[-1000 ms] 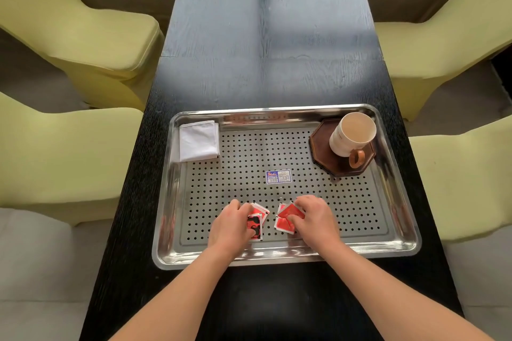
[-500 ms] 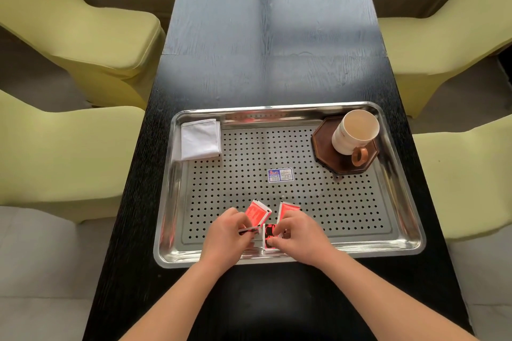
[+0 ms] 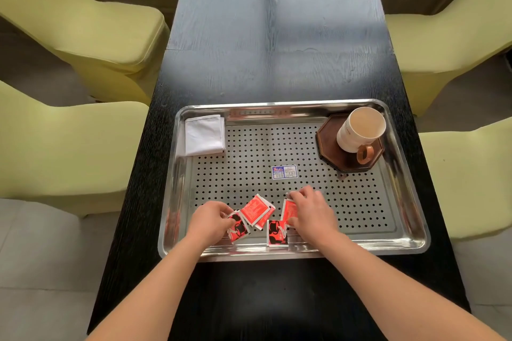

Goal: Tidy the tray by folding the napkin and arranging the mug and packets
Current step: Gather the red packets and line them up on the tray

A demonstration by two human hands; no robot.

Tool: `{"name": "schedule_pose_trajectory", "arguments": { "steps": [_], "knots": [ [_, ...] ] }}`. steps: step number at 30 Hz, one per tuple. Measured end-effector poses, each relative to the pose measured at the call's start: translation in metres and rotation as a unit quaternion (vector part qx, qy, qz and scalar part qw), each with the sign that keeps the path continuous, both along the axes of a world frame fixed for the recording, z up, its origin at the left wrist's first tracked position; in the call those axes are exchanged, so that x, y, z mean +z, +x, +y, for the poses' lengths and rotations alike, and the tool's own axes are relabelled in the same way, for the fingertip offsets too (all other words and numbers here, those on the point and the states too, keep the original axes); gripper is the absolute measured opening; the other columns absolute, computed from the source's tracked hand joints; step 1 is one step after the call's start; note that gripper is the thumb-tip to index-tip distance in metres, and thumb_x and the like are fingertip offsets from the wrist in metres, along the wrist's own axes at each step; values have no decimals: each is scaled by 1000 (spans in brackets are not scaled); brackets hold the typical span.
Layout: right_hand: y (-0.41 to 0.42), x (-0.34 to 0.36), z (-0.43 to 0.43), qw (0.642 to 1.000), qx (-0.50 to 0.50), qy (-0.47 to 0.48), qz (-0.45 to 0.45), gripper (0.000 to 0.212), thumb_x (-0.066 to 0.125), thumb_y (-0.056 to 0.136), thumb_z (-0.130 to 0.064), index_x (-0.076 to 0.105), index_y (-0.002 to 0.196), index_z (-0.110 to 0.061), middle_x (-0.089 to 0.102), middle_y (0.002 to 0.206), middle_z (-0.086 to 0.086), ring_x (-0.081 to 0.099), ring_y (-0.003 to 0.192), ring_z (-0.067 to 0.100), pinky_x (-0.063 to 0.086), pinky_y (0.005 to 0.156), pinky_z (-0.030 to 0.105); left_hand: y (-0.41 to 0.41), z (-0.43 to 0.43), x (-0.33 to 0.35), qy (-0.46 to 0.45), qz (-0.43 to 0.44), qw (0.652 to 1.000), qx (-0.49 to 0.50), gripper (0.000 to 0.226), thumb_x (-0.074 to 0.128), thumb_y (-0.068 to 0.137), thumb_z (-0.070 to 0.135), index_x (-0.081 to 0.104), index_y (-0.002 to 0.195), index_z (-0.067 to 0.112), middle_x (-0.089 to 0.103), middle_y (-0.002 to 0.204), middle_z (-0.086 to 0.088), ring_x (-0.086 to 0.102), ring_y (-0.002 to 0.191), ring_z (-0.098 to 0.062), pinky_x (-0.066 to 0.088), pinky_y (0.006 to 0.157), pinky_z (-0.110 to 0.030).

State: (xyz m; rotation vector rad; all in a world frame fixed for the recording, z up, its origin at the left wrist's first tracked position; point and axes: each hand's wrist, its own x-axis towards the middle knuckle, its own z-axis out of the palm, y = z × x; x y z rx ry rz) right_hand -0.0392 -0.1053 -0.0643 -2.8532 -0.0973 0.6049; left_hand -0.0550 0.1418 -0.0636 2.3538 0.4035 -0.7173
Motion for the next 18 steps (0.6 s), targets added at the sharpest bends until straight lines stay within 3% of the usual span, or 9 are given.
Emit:
{"name": "schedule_pose_trajectory", "arguments": {
  "steps": [2,6,10,12,15,18],
  "knots": [
    [6,-1,-1,1000,3,-21,7,55,78,80,-44,53,126,-27,52,116,-3,46,109,18,48,86,33,0,-2,-2,25,-5,999,-26,23,72,86,25,71,109,26,70,105,5,66,88,-11,57,80,-35],
    [11,0,-6,999,-25,5,19,37,77,78,-41,59,106,-25,46,98,-6,46,102,17,39,77,30,-8,-9,-7,56,-32,996,-58,25,68,89,26,69,114,29,62,107,6,60,92,-12,54,80,-35],
    [8,9,-16,988,-99,111,-48,15,73,86,-32,63,87,-22,53,90,-7,54,89,16,52,71,34,-11,-15,-8,76,-54,992,-87,32,65,91,28,66,122,35,54,100,9,58,93,-12,53,74,-32],
    [1,13,-21,987,-62,123,-81,13,73,86,-29,63,83,-21,53,88,-8,53,86,15,52,67,34,-13,-16,-8,89,-73,987,-108,35,64,92,27,64,126,35,53,102,9,55,98,-12,53,76,-32],
    [-13,15,-25,995,45,92,-5,13,75,81,-30,63,84,-27,50,93,-12,53,94,13,52,72,32,-15,-16,-10,94,-83,986,-114,36,63,92,26,64,127,35,54,104,10,53,103,-11,53,79,-31],
    [-14,19,-25,985,71,108,113,22,68,71,-54,63,83,-37,52,97,-17,47,98,5,49,79,32,-16,-15,-10,78,-81,989,-96,35,64,92,26,65,126,34,53,103,11,53,98,-9,51,74,-27]
  ]
}}
